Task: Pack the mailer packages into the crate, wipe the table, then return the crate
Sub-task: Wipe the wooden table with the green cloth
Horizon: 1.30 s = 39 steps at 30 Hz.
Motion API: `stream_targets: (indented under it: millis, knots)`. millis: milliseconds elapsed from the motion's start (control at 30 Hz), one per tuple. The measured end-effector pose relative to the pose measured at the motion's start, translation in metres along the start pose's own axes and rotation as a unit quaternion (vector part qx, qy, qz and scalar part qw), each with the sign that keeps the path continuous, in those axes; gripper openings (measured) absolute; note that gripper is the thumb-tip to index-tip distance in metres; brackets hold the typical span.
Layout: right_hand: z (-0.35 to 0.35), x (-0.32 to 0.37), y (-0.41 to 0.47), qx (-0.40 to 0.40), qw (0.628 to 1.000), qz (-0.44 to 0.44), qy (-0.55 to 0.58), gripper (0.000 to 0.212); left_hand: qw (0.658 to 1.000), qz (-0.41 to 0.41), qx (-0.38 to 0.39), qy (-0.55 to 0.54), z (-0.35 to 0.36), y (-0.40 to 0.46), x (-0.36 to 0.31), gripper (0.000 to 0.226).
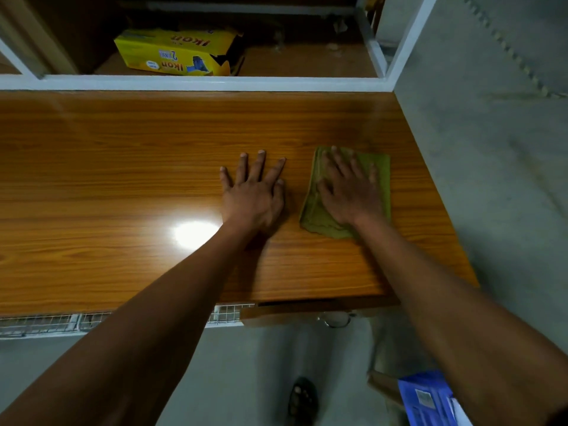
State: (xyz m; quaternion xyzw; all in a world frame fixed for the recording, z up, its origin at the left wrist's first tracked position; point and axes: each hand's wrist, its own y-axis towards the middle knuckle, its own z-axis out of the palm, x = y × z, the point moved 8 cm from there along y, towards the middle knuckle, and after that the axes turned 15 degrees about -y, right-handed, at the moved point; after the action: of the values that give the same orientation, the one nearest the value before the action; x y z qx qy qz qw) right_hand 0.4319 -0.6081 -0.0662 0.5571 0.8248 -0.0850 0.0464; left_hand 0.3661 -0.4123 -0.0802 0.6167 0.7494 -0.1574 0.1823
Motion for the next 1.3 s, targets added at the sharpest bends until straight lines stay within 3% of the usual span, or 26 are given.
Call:
stream_targets:
  millis: [100, 233, 300, 433, 500, 667, 733, 900, 1033, 1133, 1300]
  knots:
    - [-0.002, 0.014, -0.030, -0.001, 1.000, -0.001, 0.001, 0.070, 1.000, 0.003, 0.007, 0.005, -0.001, -0.001, -0.004, 0.059]
    - [0.005, 0.046, -0.127, -0.015, 0.996, -0.091, -0.018, 0.070, 1.000, -0.004, 0.019, -0.006, -0.004, -0.003, -0.003, 0.059]
    - [0.009, 0.033, -0.126, -0.009, 0.994, -0.106, -0.022, 0.070, 1.000, -0.004, 0.021, -0.002, -0.005, -0.008, -0.005, 0.060]
    - [0.006, -0.020, -0.079, 0.013, 1.000, -0.013, 0.006, 0.068, 0.999, -0.034, 0.017, -0.006, 0.004, -0.041, -0.014, 0.064]
    - [0.007, -0.021, -0.090, 0.011, 1.000, -0.007, 0.001, 0.069, 0.999, -0.031, 0.009, -0.009, 0.013, -0.069, -0.030, 0.066]
    - [0.019, -0.005, -0.161, -0.008, 0.991, -0.133, -0.016, 0.066, 1.000, -0.015, 0.014, -0.019, 0.038, -0.120, -0.070, 0.066]
    - [0.021, -0.028, -0.142, -0.013, 0.988, -0.150, -0.021, 0.065, 1.000, -0.020, 0.012, -0.019, 0.040, -0.119, -0.072, 0.065]
    - [0.020, -0.082, -0.096, 0.005, 0.998, -0.060, -0.006, 0.068, 1.000, -0.021, 0.003, -0.010, 0.039, -0.118, -0.074, 0.065]
    - [0.023, -0.068, -0.162, -0.014, 0.988, -0.153, -0.011, 0.065, 0.998, -0.061, 0.007, -0.015, 0.047, -0.113, -0.085, 0.067]
    - [0.031, -0.095, -0.152, -0.022, 0.975, -0.217, -0.043, 0.062, 0.999, -0.024, 0.034, -0.005, 0.067, -0.095, -0.121, 0.068]
    - [0.033, -0.149, -0.085, -0.012, 0.993, -0.116, -0.010, 0.065, 0.999, 0.010, 0.042, 0.001, 0.086, -0.050, -0.164, 0.065]
